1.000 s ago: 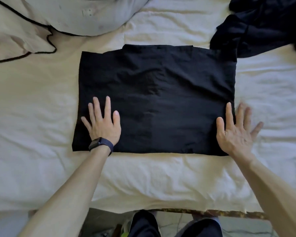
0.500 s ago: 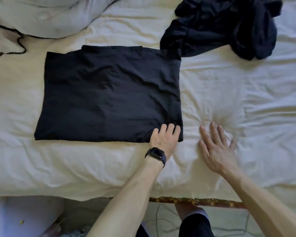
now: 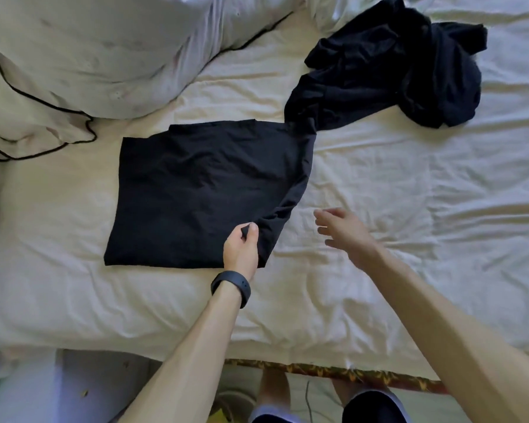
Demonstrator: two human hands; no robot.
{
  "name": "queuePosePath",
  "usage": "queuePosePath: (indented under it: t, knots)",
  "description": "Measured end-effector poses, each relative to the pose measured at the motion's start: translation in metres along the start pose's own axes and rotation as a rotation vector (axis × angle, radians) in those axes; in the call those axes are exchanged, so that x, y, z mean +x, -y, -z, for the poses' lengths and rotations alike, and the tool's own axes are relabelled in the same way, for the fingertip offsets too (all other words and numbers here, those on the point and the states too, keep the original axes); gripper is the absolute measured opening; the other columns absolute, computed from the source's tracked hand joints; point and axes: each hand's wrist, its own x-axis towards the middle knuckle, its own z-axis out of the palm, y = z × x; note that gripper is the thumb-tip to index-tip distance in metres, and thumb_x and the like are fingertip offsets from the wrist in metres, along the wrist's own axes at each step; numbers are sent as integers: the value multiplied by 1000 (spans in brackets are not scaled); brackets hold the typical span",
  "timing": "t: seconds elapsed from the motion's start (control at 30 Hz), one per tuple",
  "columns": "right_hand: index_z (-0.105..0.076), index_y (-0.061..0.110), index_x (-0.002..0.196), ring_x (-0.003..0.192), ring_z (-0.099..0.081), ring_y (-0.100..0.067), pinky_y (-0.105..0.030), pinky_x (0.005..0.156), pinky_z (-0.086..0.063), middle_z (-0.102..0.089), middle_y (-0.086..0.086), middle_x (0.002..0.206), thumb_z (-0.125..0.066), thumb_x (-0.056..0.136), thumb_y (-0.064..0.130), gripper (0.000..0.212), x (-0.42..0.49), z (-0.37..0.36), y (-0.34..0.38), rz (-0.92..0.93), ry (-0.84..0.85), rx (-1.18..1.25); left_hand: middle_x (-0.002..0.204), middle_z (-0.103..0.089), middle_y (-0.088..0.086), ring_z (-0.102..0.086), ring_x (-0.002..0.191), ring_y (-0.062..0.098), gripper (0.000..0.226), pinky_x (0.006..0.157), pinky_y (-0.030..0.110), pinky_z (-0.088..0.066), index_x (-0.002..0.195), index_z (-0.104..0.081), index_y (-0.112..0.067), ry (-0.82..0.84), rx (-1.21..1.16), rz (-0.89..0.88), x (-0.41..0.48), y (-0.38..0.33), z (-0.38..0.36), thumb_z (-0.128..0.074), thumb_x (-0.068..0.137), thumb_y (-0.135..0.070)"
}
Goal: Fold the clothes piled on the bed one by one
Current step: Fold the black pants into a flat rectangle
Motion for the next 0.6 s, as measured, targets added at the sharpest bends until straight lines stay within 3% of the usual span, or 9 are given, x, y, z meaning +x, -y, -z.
queuePosePath:
  t: [0.1,0.2,0.33,0.4,0.53,0.6]
  knots:
    - [-54,20,125,112,-63,-20,-42,94,-55,-61,-1,121,-65,93,59,52,26,-11,27,-74,108,191,92,-63,-18,-58,85,-5,9,73,17,-47,98,-61,-33,14,7,-52,-7,-6,4,-53,101,-33]
    - [-65,19,121,105,-69,-21,-41,86,-60,-71,-2,116,-67,90,61,53,51,-22,47,-93,166,223,81,-64,-22,-58,78,-10,9,66,7,-42,95,-60,-42,58,81,-137,-18,-6,7,-54,101,-38]
    - [-62,17,108,84,-70,-18,-27,55,-58,-72,-5,105,-62,100,22,8,77,-41,68,-53,24,160,63,-57,-24,-53,61,-4,14,59,8,-40,89,-59,-46,65,28,-156,-23,-4,16,-55,100,-40]
    - [-59,18,97,80,-68,-16,-23,48,-55,-69,-4,100,-62,100,12,7,86,-47,78,-28,-61,128,69,-60,-20,-54,64,-4,14,64,11,-43,89,-59,-46,47,-22,-152,-21,-3,24,-55,100,-39]
    - [-59,18,92,86,-68,-18,-26,55,-57,-69,-7,105,-68,93,9,12,100,-57,98,40,-182,39,85,-65,-11,-59,78,2,13,81,33,-56,90,-61,-42,55,-123,-124,-7,-3,47,-56,101,-36]
    - [-57,18,91,89,-68,-20,-32,62,-60,-68,-9,109,-68,91,10,13,105,-66,110,62,-227,17,87,-64,-4,-60,81,9,12,82,38,-58,92,-63,-38,65,-177,-102,3,-1,63,-56,101,-34]
